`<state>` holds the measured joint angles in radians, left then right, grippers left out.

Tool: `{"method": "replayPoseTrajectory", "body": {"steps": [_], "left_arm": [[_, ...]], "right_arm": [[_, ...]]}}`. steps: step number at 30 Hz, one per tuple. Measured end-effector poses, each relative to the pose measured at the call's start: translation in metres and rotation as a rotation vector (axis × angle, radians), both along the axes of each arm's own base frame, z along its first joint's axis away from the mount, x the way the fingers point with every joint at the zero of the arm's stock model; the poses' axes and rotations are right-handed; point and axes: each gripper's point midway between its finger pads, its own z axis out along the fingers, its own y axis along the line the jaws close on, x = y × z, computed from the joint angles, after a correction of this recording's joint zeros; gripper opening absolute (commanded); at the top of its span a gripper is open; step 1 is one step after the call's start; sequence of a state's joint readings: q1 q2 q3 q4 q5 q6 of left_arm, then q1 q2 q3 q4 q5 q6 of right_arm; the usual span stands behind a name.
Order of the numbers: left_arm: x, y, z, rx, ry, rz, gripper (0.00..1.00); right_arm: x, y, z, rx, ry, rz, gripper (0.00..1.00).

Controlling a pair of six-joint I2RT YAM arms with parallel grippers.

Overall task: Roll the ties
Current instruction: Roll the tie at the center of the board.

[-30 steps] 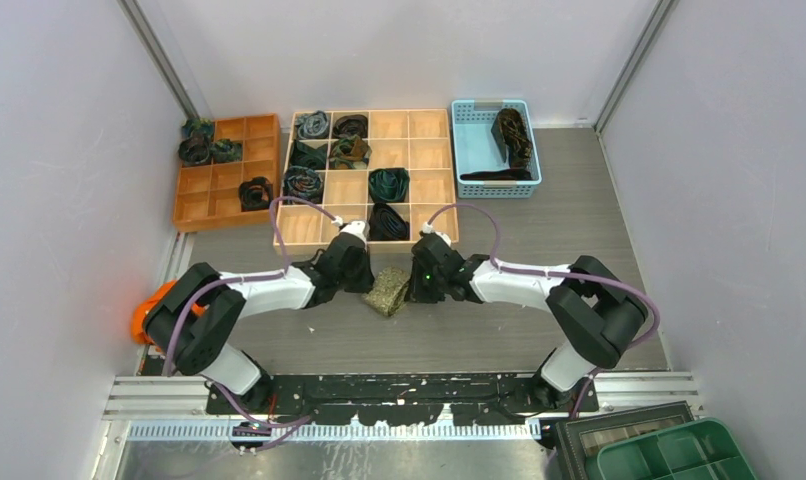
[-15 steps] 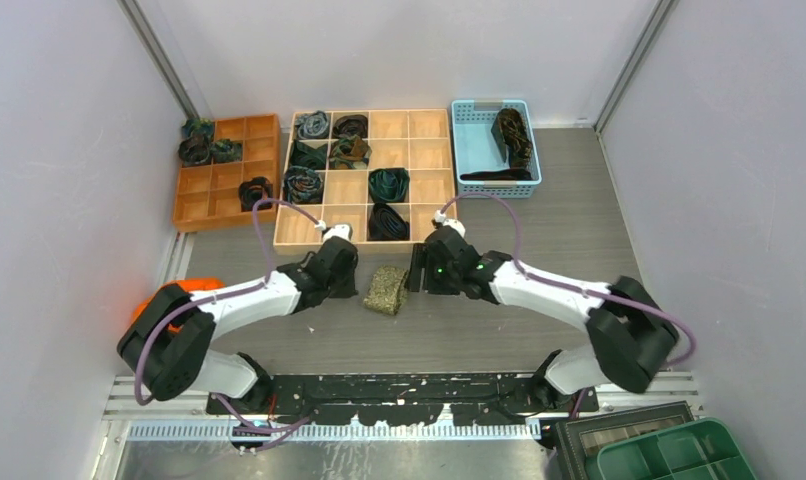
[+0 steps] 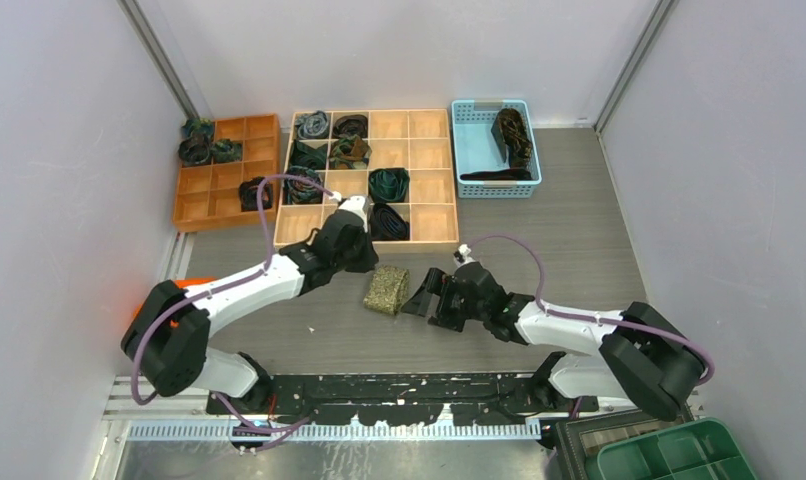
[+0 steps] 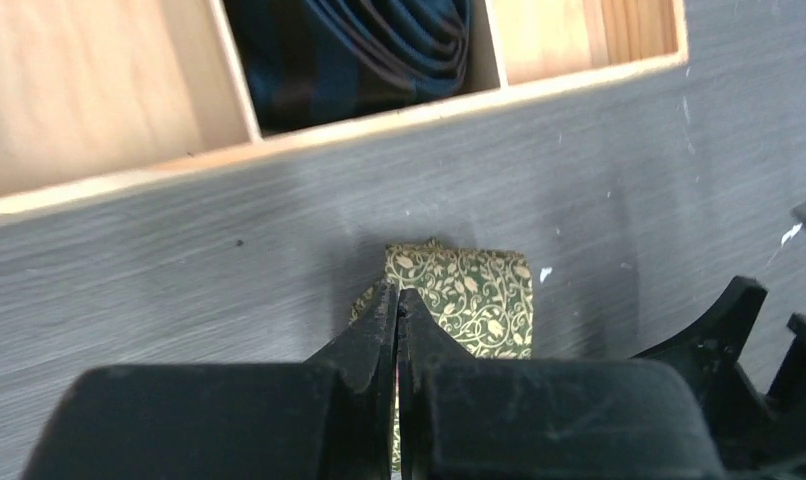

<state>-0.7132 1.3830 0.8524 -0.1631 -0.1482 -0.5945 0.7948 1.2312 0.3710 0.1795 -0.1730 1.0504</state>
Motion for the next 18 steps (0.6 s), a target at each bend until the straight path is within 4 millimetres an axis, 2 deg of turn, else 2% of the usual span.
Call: {"method": "replayPoseTrajectory", "body": {"steps": [5,7,10,13,18], "left_arm": [[-0.016,-0.010,-0.038,-0.026,0.082,-0.071,0.00],[-0.021,-0.012,-0.046,-0.035,0.099,-0.087,0.00],[-0.023,-0.016,-0.049,-0.059,0.104,-0.097,0.00],[-0.022,-0.019,-0.048,-0.075,0.097,-0.102,0.00],[-0.025,-0.016,-0.058,-0.069,0.106,-0.102,0.00]], "right_arm": [[-0.002,0.012,0.014,0.071,-0.006,-0.001,0.96],[-0.004,0.014,0.015,0.077,-0.004,0.002,0.96],[-0.006,0.016,0.012,0.077,0.008,0.003,0.94],[-0.009,0.021,0.002,0.059,0.036,0.009,0.93],[-0.016,0.047,0.000,0.088,0.053,0.045,0.92]]}}
